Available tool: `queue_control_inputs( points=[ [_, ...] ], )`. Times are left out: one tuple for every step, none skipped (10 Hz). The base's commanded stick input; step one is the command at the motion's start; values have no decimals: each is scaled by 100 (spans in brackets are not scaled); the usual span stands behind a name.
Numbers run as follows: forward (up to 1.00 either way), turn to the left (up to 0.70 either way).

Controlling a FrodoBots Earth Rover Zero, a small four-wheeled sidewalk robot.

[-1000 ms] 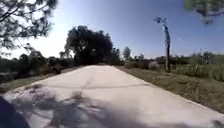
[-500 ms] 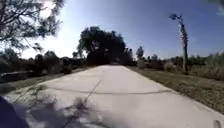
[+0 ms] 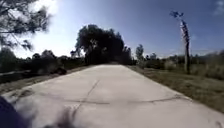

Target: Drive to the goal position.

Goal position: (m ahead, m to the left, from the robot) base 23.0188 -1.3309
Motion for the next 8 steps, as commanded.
queue_control_inputs(
  points=[
    [70, 0],
    [70, 0],
    [70, 0],
    [70, 0],
    [70, 0],
    [70, 0],
    [70, 0],
    [70, 0]
  ],
)
